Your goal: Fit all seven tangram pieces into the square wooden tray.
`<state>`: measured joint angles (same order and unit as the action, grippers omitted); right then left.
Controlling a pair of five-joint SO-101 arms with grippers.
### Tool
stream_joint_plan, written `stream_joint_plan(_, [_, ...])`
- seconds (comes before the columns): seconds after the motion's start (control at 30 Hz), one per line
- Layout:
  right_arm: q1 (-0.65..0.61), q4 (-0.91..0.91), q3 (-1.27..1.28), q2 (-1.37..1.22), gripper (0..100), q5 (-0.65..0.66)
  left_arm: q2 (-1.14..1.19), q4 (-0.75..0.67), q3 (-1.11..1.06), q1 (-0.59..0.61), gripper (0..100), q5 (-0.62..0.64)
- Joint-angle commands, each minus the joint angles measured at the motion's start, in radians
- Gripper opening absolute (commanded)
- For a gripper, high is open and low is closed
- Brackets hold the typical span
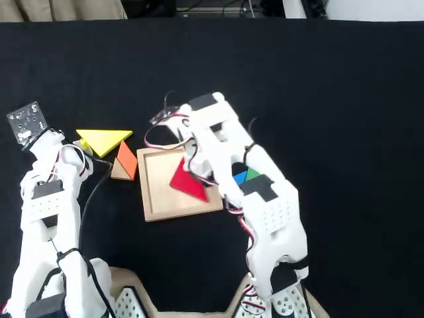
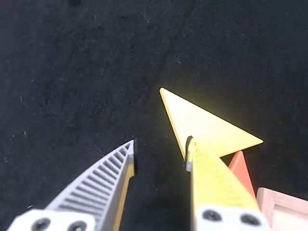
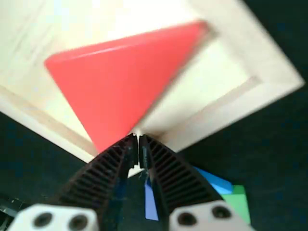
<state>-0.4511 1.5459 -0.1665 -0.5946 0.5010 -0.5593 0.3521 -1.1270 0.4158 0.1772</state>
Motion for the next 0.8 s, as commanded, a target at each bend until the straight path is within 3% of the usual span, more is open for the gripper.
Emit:
stream_joint_plan(0.0, [-0.044,-0.035,0.021,0.025,1.1,0.011,-0.021,-0.025,0.007,-0.008,18,0.005])
stream_joint_plan(0.33, [-0.196,-0.051,-0.025,0.042,1.1,0.002,-0.021,-0.025,0.007,-0.005,18,0.005])
stream_joint_plan(0.6, [-0.186,-0.054,-0.162,0.142,1.1,-0.064,-0.021,-0.025,0.007,-0.005,18,0.005])
stream_joint_plan(0.77, [-0.098,-0.133,-0.174,0.173,1.1,-0.074,-0.021,-0.025,0.007,-0.005,18,0.005])
